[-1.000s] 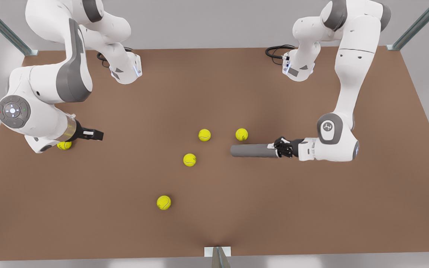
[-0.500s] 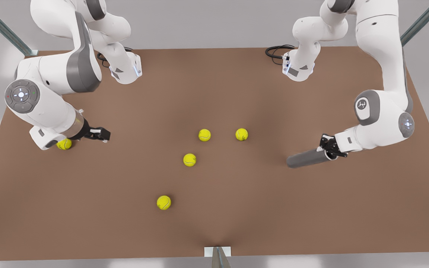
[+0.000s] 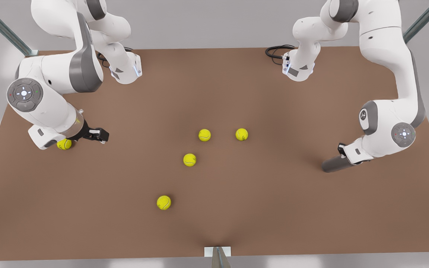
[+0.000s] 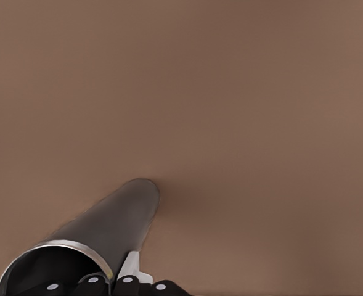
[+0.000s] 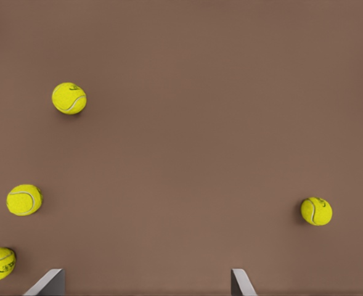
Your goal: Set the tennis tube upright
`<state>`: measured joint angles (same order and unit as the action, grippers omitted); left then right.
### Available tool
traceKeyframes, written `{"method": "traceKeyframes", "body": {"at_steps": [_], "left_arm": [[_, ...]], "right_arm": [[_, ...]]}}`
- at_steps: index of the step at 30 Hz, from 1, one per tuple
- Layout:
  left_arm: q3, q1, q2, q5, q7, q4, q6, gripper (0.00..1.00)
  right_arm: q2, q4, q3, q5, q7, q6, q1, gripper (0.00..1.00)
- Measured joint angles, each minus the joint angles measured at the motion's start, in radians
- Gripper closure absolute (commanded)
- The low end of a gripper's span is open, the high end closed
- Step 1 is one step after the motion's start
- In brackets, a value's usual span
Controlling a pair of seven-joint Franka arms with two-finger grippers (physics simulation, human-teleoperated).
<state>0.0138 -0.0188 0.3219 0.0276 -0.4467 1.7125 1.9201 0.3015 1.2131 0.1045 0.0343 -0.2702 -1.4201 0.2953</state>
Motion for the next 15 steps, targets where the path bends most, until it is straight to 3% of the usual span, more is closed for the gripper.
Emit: {"method": "traceKeyframes", "body": {"at_steps": [3,5,6,15], "left_arm": [[0.000,-0.005,0.005,0.008,0.025,0.000,0.007,0.79],[0.000,-0.006,0.008,0.007,0.037,0.000,0.009,0.04],[0.000,-0.006,0.009,0.000,0.039,0.000,0.007,0.00],[0.001,-0.007,0.005,-0.003,0.061,-0.003,0.007,0.00]], "right_arm": [[0.001,0.002,-0.002,0.003,-0.001,-0.001,0.013,0.00],[0.002,0.002,-0.002,0.005,-0.002,-0.001,0.011,0.00],[0.001,0.002,-0.001,0.004,-0.003,-0.001,0.008,0.00],[-0.001,-0.004,0.001,-0.001,-0.001,0.033,-0.029,0.00]]}}
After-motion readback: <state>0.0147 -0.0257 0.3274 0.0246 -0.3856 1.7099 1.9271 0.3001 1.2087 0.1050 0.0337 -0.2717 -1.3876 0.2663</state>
